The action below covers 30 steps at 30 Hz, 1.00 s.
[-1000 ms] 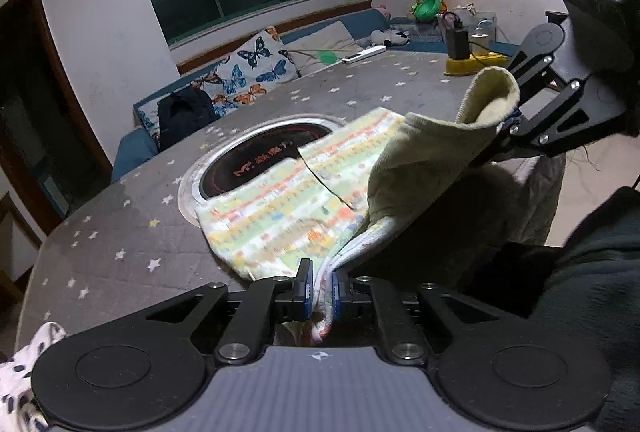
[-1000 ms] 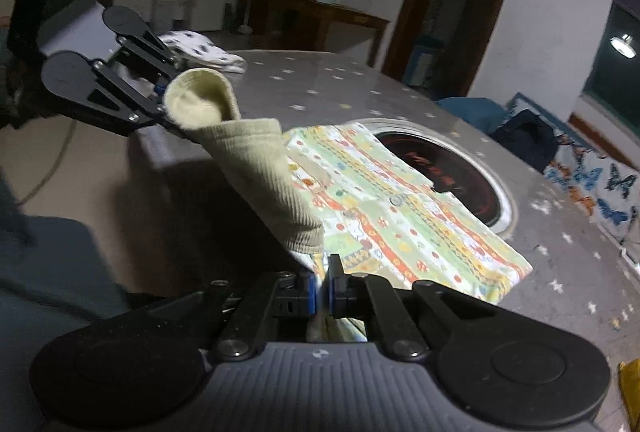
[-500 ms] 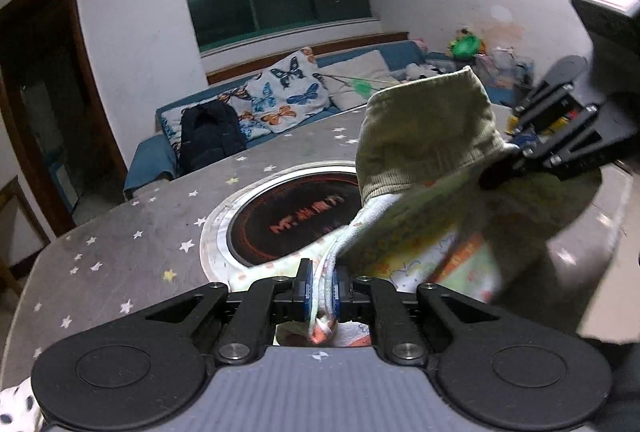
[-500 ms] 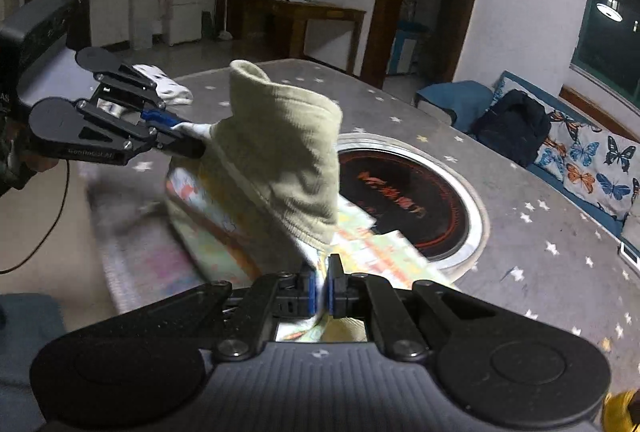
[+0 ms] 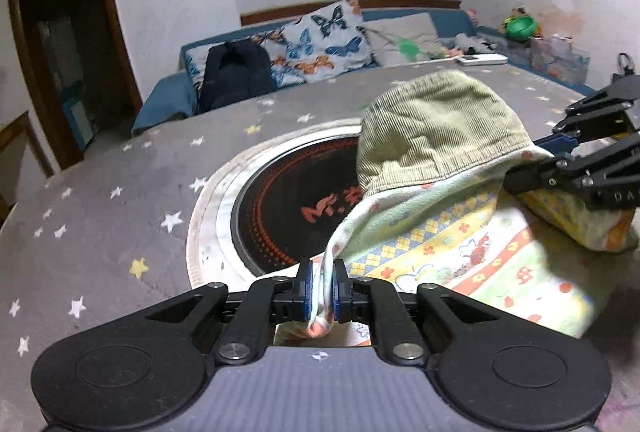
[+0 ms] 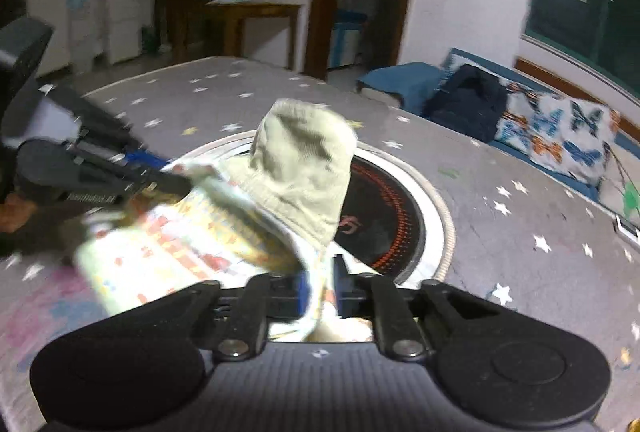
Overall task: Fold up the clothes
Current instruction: 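Carry the hem over the shirt toward the collar with the right tool, then lay the folded half flat and open the right tool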
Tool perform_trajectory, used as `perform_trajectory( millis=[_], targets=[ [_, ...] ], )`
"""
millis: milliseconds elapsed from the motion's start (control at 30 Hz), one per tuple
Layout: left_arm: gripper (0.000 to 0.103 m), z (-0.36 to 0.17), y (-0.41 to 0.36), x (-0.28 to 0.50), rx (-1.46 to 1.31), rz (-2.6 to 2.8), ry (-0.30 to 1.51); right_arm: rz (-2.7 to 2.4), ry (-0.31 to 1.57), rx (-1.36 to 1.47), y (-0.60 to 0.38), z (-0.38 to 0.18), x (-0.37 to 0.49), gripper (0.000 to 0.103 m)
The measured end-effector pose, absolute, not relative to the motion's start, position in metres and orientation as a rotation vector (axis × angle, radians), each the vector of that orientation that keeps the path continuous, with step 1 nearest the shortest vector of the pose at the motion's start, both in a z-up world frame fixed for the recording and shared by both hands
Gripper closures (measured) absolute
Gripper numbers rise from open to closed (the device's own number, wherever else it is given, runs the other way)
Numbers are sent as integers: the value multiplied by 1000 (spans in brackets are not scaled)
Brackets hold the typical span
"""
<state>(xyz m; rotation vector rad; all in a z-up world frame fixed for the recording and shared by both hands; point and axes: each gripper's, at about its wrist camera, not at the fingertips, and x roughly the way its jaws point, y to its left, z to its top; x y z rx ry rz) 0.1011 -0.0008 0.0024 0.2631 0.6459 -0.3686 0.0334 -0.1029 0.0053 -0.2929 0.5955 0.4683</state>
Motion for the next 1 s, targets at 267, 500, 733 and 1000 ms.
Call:
perform_trajectory(
  millis=[267,500,733,1000],
  targets=[
    [93,3,-2,97,237,-350,646,425,504,-270,-111,8,14,51],
    [92,6,-3,97,216,-329,644,431,454,-255,-115,24,-11,50],
    [92,10,1,98,168,-289,647,483,341,-294,-104,31,-56,53],
    [92,18,5,94,125,-237,620,572,350,-411,-78,16,-62,68]
  ],
)
